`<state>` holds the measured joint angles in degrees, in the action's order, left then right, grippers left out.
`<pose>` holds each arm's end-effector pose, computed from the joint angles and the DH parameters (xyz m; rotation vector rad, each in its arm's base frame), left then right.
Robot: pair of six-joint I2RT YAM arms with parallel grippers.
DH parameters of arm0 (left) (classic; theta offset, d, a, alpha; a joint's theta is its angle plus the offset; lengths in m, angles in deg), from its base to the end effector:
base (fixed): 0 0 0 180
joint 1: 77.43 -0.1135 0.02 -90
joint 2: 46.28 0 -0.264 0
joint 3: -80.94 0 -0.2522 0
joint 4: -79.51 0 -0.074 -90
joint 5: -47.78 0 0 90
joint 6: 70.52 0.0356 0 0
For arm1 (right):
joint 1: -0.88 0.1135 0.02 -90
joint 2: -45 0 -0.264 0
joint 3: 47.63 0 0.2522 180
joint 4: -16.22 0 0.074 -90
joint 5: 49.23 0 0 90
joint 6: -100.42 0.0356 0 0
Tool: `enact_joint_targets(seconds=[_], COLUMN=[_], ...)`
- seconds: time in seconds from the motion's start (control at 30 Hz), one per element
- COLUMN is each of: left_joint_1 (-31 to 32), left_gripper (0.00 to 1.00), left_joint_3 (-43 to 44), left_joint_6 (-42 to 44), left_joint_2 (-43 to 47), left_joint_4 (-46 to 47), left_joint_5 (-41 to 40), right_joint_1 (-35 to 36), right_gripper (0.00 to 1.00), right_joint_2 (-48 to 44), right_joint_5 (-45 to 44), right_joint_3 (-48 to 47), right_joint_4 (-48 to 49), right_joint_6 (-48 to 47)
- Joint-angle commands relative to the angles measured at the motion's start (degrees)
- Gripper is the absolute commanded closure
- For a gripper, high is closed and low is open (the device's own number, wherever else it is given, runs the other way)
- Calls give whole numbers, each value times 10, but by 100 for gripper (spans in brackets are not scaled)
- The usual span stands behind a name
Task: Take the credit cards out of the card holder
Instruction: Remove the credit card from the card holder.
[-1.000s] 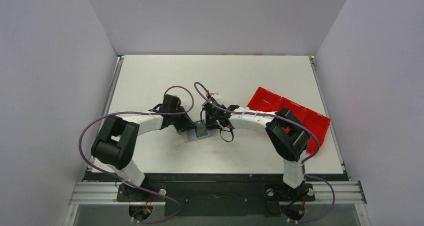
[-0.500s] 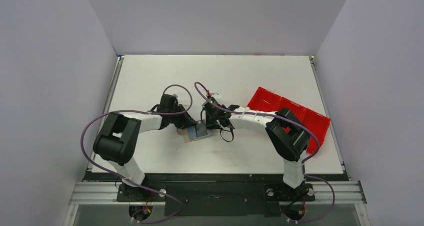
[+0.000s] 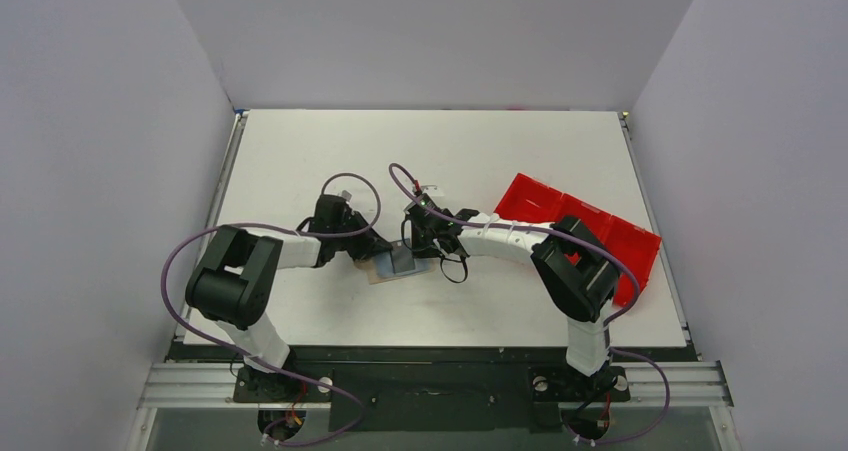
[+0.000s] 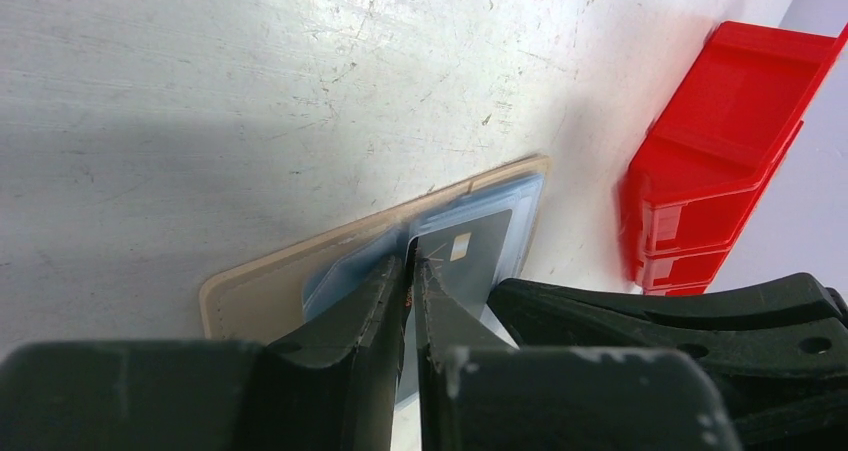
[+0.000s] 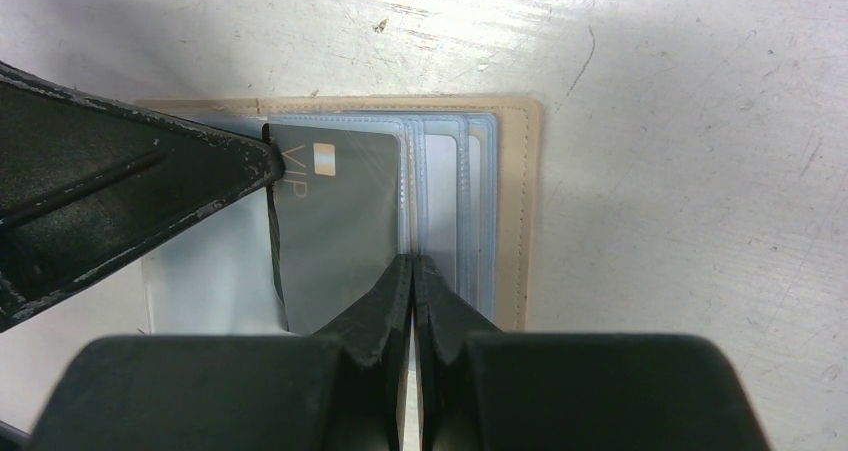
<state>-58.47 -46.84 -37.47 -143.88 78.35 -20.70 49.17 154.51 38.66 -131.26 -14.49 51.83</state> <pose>0.2849 -0.1117 0.1179 -0.6546 2.5018 -1.0185 0.2641 0.2943 0.1608 -0.1446 2.6500 0.5271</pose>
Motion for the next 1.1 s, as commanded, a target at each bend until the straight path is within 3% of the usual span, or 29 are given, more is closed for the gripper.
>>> enact_joint_targets(seconds=[0.0, 0.6, 1.07], left_joint_1=[6, 1, 1], left_gripper=[94, 98, 91], left_joint_3=[-19, -62, -83], left_joint_6=[-9, -36, -37], left_joint_2=[-1, 11, 13], left_joint_4=[42, 136, 166], left_joint_5=[21, 77, 98], right_joint_1=[-11, -17, -17], right_gripper=[100, 100, 100], right_joint_2=[45, 54, 59], right_joint_5=[-29, -50, -50], right_joint_3=[20, 15, 15], right_joint_4=[-56, -64, -64], right_joint_6=[-14, -14, -14])
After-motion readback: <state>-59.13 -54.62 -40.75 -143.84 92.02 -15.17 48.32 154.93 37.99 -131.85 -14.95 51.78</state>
